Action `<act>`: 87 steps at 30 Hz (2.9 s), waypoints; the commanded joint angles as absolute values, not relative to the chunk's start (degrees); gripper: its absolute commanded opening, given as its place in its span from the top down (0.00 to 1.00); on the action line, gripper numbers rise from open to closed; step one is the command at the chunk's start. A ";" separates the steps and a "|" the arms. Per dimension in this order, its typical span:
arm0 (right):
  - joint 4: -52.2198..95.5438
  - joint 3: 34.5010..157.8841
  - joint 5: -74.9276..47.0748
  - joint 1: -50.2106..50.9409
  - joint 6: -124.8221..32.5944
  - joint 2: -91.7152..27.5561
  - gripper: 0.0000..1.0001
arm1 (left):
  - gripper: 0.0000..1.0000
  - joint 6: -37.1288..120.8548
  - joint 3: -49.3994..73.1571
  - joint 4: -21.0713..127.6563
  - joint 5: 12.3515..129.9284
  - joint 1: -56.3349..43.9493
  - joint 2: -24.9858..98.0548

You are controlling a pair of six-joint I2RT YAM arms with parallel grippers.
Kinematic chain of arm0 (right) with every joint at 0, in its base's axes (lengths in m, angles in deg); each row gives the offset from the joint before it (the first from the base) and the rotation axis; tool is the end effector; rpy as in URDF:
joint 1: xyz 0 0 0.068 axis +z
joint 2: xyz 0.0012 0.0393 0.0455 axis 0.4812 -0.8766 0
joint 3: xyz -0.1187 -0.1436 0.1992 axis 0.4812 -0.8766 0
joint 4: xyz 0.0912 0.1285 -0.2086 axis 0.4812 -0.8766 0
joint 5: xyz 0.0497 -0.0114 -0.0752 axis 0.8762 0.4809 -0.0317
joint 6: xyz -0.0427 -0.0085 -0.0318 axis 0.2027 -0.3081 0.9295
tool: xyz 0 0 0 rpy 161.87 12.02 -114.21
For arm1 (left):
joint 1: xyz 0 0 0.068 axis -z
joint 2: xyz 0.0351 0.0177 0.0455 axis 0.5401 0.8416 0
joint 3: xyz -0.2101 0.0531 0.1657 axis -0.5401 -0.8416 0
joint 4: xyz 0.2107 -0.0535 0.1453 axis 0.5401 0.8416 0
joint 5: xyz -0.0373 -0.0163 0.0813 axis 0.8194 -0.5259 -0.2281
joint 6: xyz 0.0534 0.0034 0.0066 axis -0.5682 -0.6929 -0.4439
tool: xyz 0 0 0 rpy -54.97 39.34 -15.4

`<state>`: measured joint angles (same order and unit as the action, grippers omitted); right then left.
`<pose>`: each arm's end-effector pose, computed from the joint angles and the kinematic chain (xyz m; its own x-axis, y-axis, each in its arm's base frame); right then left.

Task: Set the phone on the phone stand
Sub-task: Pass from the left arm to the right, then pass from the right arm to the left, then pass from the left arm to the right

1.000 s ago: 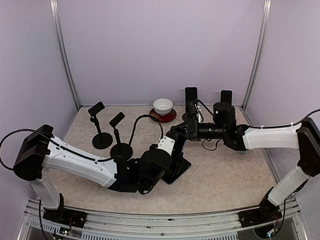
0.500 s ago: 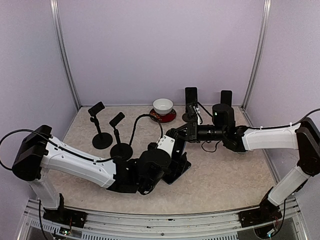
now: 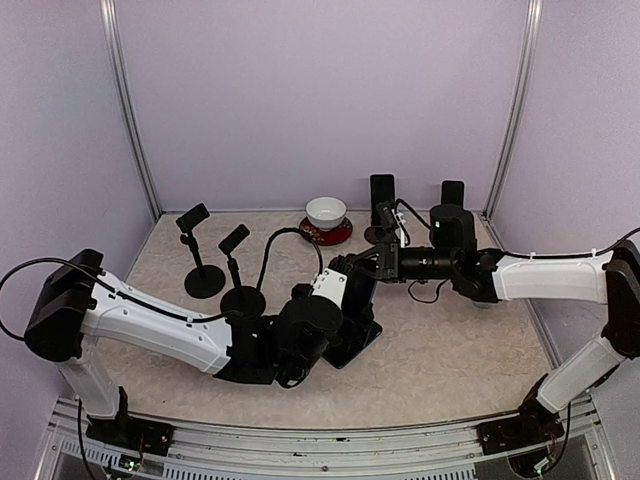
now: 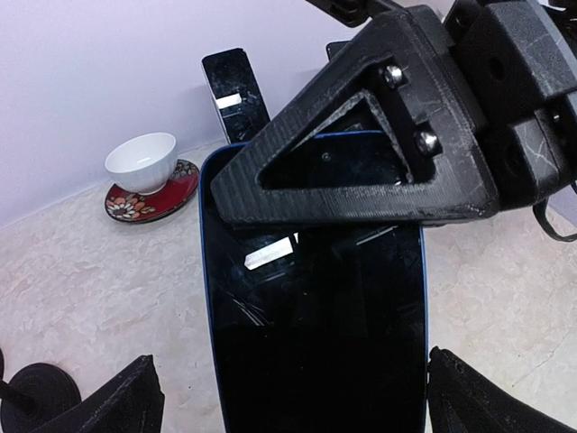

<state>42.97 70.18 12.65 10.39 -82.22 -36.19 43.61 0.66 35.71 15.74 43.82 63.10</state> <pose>0.2448 0.2251 0.2563 -0.7882 0.0845 -0.6096 -0.5556 0.3285 0.7638 0.1165 -0.3737 0.2205 -0.1984 0.1546 -0.9679 0.4692 0.8820 0.0447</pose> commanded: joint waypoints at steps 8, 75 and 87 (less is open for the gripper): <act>47.05 70.13 15.08 11.38 -80.87 -33.02 0.96 | 0.01 44.60 2.44 38.09 18.42 42.79 63.29; 49.76 72.55 16.19 12.99 -82.31 -38.27 0.94 | 0.31 43.17 -0.26 33.27 22.07 43.13 62.00; 46.42 72.63 13.79 12.17 -79.58 -36.22 1.00 | 0.02 44.76 -2.60 34.87 23.08 43.35 56.45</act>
